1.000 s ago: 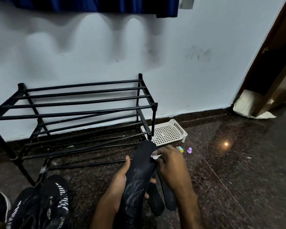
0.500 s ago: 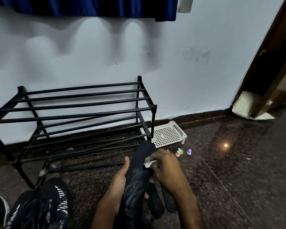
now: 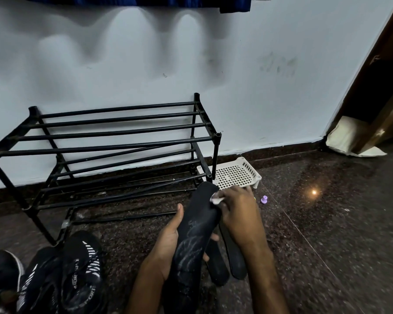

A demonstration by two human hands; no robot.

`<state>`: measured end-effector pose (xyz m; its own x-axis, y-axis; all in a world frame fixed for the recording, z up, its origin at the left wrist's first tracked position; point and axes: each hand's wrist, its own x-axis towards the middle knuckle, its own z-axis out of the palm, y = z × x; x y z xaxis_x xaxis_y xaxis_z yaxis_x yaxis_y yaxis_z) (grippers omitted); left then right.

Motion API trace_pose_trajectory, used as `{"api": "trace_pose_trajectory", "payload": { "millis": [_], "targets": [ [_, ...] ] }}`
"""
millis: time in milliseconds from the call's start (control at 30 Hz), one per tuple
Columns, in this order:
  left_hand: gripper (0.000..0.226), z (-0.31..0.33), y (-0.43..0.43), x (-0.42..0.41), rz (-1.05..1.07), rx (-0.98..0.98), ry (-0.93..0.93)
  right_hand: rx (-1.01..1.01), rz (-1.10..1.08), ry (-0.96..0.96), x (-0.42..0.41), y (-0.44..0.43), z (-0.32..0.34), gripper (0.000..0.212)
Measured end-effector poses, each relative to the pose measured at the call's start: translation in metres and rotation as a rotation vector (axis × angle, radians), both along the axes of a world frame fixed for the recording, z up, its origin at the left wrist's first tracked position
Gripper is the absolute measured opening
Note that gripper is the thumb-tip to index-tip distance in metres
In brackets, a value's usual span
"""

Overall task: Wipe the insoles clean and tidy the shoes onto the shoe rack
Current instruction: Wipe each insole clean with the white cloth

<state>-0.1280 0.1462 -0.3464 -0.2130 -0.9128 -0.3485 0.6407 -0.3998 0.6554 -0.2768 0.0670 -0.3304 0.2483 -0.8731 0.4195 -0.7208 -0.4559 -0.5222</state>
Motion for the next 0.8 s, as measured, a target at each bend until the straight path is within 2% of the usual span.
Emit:
{"api": "trace_pose_trajectory", "payload": {
  "millis": [67, 133, 200, 267, 333, 433, 500, 600, 700, 800],
  "targets": [
    [0.076, 0.001, 0.002, -0.003, -0.021, 0.013, 0.035, -0.057, -0.065, -0.07, 0.006, -0.001, 0.003, 0.022],
    [0.071, 0.005, 0.004, -0.005, -0.024, 0.015, 0.063, -0.042, 0.009, -0.102, 0.014, 0.002, 0.006, 0.025],
    [0.066, 0.008, 0.004, -0.004, -0.013, 0.006, 0.03, 0.059, 0.161, -0.06, 0.014, 0.007, 0.005, 0.026],
    [0.069, 0.005, 0.002, -0.001, 0.005, 0.016, -0.005, 0.154, 0.216, 0.029, 0.007, 0.007, 0.002, 0.027],
    [0.076, 0.002, 0.0, 0.003, -0.013, 0.013, -0.035, 0.079, 0.121, 0.038, 0.0, 0.002, 0.0, 0.027],
    [0.079, -0.005, 0.0, 0.003, -0.076, 0.003, -0.079, -0.03, -0.017, -0.104, 0.006, -0.003, 0.005, 0.027],
    [0.079, -0.005, 0.001, 0.0, -0.086, -0.003, -0.067, 0.007, 0.112, -0.094, 0.017, 0.001, 0.01, 0.028],
    [0.073, -0.004, 0.0, 0.0, -0.015, -0.006, -0.018, 0.148, 0.279, 0.026, 0.015, 0.01, 0.007, 0.026],
    [0.079, -0.007, -0.004, 0.007, 0.015, -0.011, -0.054, 0.062, 0.093, 0.031, -0.002, 0.006, 0.0, 0.025],
    [0.078, -0.012, -0.003, 0.01, 0.007, -0.01, -0.087, 0.068, -0.038, -0.121, -0.011, -0.001, -0.001, 0.025]
  ]
}}
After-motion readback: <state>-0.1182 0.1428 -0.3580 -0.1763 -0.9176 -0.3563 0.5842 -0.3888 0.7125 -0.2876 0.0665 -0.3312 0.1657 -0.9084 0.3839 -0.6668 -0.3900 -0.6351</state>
